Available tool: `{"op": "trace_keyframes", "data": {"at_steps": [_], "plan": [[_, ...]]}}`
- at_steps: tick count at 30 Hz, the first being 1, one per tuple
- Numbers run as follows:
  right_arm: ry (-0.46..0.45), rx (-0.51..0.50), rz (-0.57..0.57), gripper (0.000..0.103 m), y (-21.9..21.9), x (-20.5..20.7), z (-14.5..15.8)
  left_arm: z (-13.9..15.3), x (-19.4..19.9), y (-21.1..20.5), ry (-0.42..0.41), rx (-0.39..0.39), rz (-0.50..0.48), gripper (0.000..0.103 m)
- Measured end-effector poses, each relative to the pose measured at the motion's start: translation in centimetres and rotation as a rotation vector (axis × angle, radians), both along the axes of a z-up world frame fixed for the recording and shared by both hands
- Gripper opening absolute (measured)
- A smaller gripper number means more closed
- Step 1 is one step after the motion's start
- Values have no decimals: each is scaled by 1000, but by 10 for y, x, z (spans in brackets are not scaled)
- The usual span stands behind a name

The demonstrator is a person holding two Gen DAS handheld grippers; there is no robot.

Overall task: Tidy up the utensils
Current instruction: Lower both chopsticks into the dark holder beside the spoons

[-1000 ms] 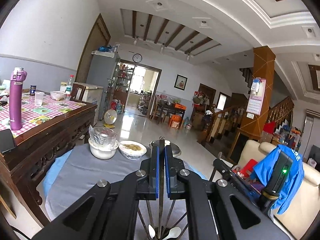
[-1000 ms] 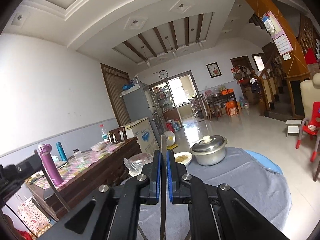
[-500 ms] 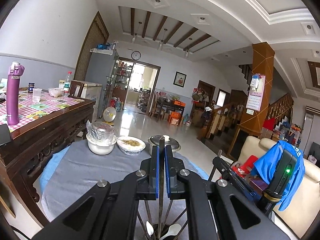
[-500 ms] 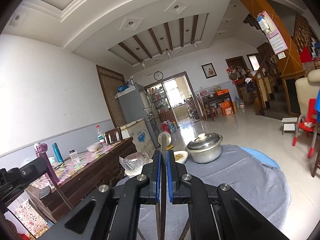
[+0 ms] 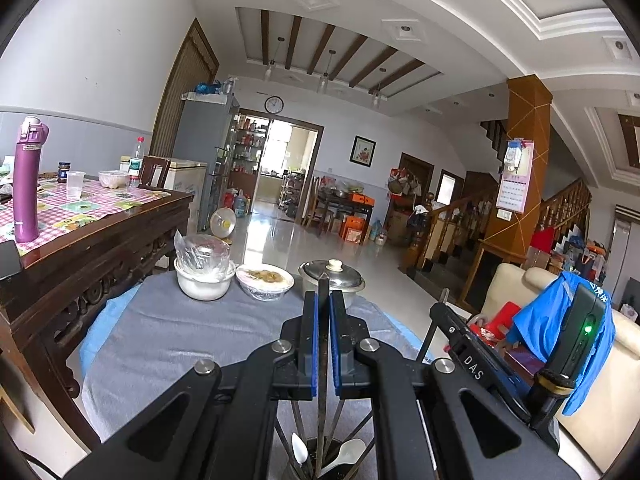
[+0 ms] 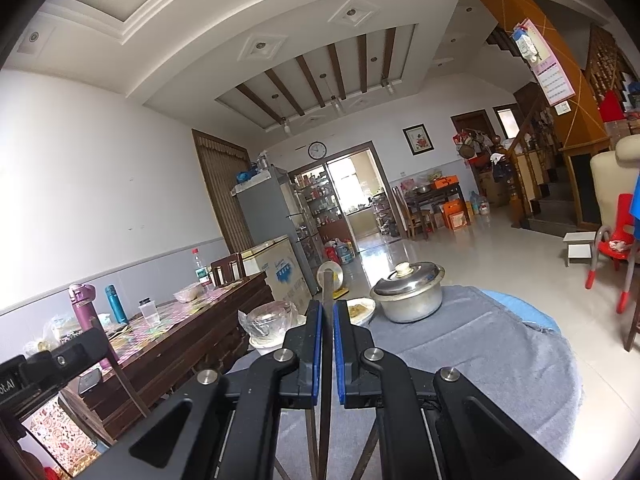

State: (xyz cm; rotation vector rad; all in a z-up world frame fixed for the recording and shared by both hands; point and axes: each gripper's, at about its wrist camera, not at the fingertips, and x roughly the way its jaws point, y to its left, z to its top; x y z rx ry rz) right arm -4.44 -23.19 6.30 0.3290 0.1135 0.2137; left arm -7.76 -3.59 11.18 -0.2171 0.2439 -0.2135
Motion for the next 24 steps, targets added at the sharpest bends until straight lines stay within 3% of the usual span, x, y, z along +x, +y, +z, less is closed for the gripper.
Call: {"op": "trace_keyframes", "data": {"at_steps": [24], "plan": [[-36,-55,-75,7,11,-3,0,-26,15,6,81,32,50,5]]}}
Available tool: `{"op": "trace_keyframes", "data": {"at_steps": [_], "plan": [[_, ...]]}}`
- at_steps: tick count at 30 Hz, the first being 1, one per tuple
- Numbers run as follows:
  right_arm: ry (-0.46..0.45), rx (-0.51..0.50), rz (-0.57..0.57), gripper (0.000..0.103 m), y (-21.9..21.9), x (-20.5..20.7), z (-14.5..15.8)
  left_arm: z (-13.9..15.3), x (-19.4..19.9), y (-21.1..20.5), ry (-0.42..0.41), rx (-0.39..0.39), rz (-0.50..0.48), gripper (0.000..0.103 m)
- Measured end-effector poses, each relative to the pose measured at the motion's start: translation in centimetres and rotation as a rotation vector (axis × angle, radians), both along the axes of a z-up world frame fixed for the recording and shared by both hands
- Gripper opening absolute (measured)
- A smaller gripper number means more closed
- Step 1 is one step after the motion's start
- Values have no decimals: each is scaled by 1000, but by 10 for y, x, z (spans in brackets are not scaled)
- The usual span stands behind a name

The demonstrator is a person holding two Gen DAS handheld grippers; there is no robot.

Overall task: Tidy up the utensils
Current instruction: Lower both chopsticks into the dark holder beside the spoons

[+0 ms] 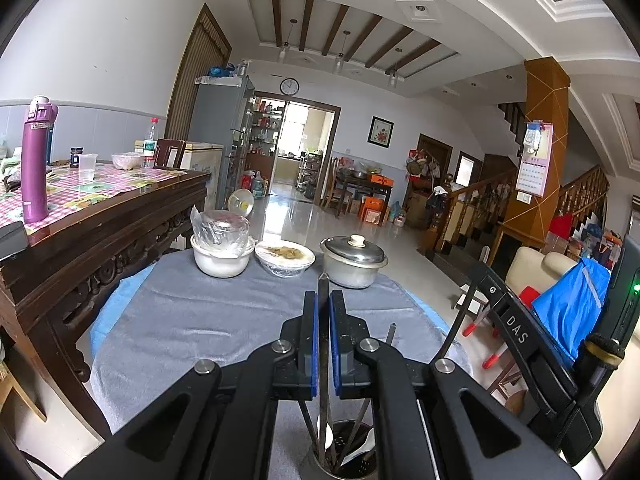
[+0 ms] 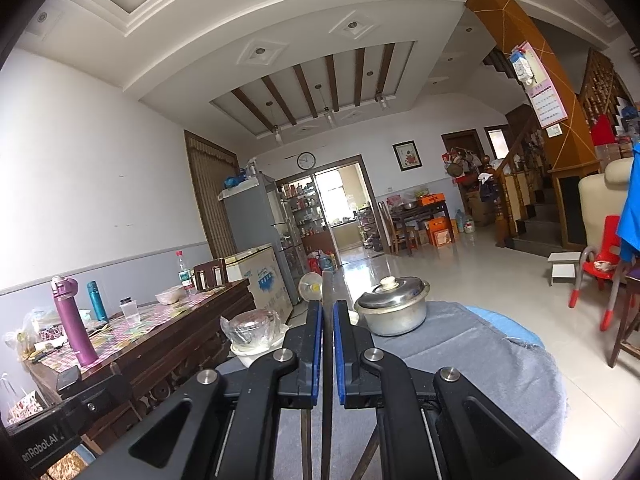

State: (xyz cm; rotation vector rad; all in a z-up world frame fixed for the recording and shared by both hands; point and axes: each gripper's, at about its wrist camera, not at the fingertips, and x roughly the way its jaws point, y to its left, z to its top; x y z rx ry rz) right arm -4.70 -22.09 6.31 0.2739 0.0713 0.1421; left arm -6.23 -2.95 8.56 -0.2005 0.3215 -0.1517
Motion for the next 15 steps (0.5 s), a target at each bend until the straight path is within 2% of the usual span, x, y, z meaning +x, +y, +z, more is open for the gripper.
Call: {"op": "trace_keyframes", "data": {"at_steps": [15], "plan": [[20,-9,-1,7,3,3,-4,-4,1,1,17,-15,-5,5]]}}
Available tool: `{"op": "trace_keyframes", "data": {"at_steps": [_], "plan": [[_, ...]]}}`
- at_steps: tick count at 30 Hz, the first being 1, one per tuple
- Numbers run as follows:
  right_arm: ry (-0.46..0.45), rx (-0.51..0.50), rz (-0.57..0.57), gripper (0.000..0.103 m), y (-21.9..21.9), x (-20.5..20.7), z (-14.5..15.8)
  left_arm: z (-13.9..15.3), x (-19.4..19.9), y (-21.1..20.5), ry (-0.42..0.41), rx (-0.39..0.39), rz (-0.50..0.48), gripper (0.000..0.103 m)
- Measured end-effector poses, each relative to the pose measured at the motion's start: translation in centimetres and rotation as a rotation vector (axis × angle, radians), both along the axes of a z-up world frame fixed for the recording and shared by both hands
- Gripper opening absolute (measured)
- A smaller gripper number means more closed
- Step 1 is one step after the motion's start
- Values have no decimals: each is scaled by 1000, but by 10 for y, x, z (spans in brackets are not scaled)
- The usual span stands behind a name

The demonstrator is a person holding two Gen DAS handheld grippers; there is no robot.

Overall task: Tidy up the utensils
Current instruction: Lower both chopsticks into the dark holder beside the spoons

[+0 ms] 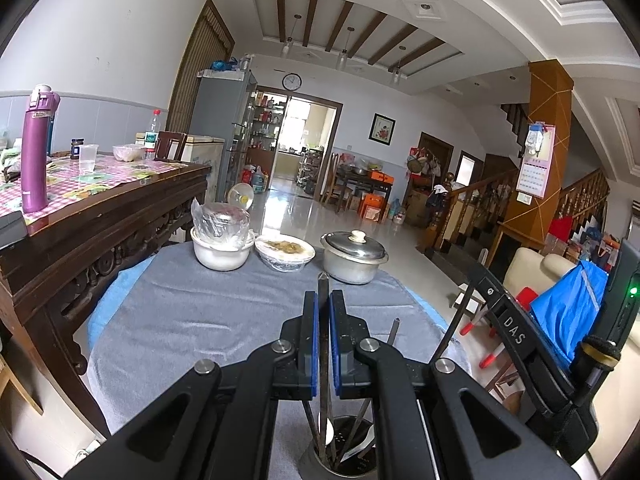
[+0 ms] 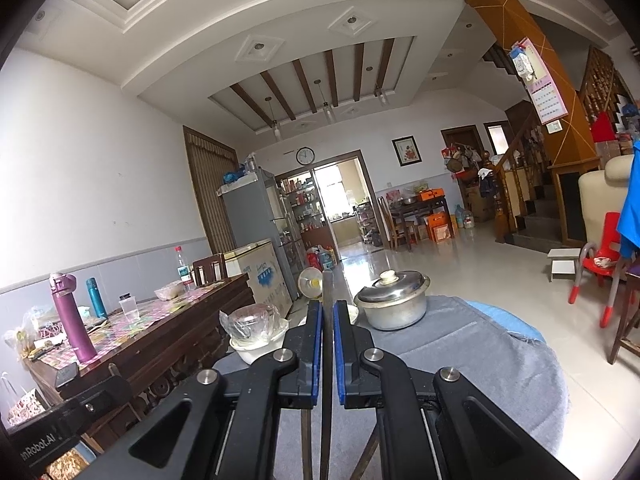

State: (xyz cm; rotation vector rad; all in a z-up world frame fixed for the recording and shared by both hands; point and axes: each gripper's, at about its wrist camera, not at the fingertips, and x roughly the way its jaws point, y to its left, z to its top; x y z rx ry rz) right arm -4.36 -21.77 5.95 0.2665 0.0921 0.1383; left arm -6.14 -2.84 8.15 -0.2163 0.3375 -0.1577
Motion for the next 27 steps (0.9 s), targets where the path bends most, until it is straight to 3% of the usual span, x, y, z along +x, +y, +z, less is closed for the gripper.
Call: {"op": "trace_keyframes", "data": {"at_steps": [15,27], "plan": [[31,-5,41,7,9,3,-4,-1,1,-10,14,-15,-49,6],[54,-79,81,7,15,-6,-8,-3,-8,-21,40,6,-79,6]]}}
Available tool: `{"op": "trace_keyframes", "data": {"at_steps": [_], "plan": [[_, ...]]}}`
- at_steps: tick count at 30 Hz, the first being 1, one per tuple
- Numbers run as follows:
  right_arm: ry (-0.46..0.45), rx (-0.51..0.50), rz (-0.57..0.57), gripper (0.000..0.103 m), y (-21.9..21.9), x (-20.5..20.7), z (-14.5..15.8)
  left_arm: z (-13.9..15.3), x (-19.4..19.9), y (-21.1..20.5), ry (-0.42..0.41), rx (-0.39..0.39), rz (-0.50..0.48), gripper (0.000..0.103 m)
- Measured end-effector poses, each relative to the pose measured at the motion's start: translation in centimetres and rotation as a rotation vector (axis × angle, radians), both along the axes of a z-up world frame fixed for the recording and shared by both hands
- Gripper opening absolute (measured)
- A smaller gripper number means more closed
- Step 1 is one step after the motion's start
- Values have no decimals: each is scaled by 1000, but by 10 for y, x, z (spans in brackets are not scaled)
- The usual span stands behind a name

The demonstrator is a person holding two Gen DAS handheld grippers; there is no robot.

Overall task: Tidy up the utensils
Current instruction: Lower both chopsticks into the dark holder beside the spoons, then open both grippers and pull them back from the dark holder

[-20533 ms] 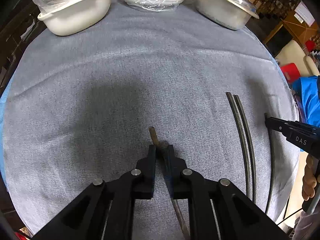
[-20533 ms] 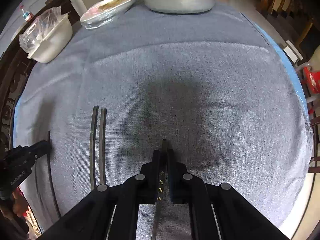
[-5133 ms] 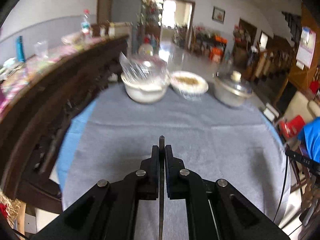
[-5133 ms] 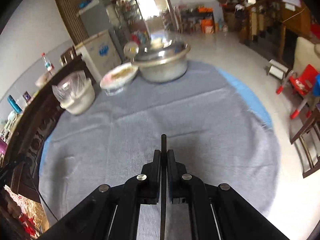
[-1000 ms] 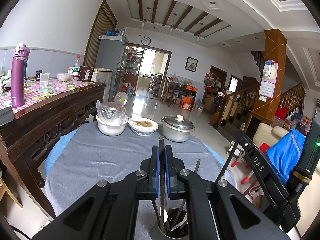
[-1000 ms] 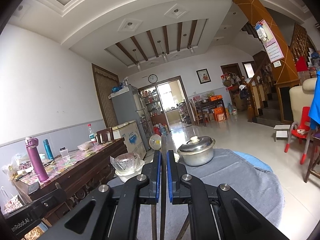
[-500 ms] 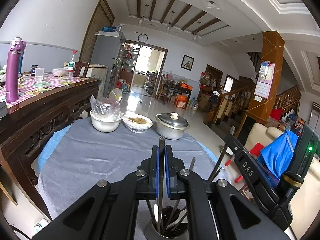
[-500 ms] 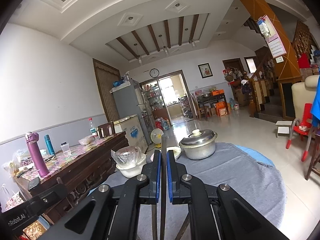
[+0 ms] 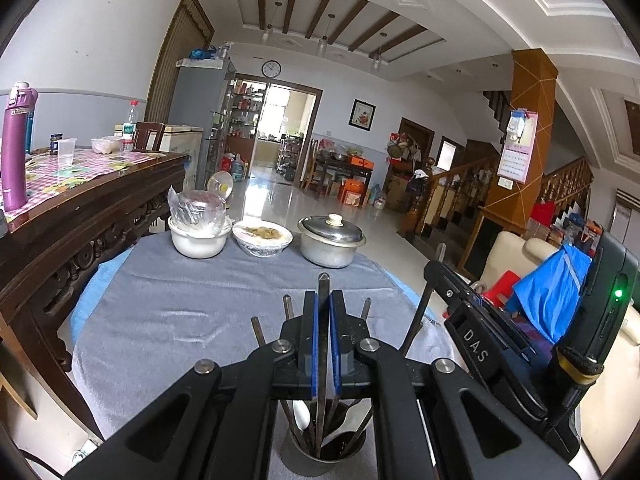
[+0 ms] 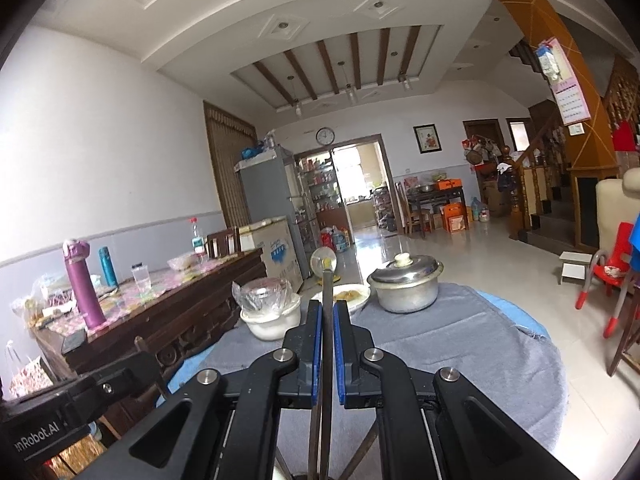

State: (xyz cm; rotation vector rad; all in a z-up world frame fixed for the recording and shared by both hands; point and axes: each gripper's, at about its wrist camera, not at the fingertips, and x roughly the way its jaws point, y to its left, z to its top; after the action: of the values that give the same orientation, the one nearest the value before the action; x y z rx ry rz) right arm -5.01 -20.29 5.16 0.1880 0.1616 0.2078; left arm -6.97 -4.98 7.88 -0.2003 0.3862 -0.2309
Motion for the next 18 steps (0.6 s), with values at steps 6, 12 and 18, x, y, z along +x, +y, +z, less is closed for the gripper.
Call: {"op": "trace_keyframes", "data": {"at_steps": [6,12,18], "plan": [[37,-13,22,7,-1,1,-4,-3,-4,1,26,9,1,6],[32,-15,37,7,-2,-5,0,-4,-11,0,39,19,-8,6],[73,-18,69,7,1,-4,-2,-4,-15,-1,48,16,-15,6]]}}
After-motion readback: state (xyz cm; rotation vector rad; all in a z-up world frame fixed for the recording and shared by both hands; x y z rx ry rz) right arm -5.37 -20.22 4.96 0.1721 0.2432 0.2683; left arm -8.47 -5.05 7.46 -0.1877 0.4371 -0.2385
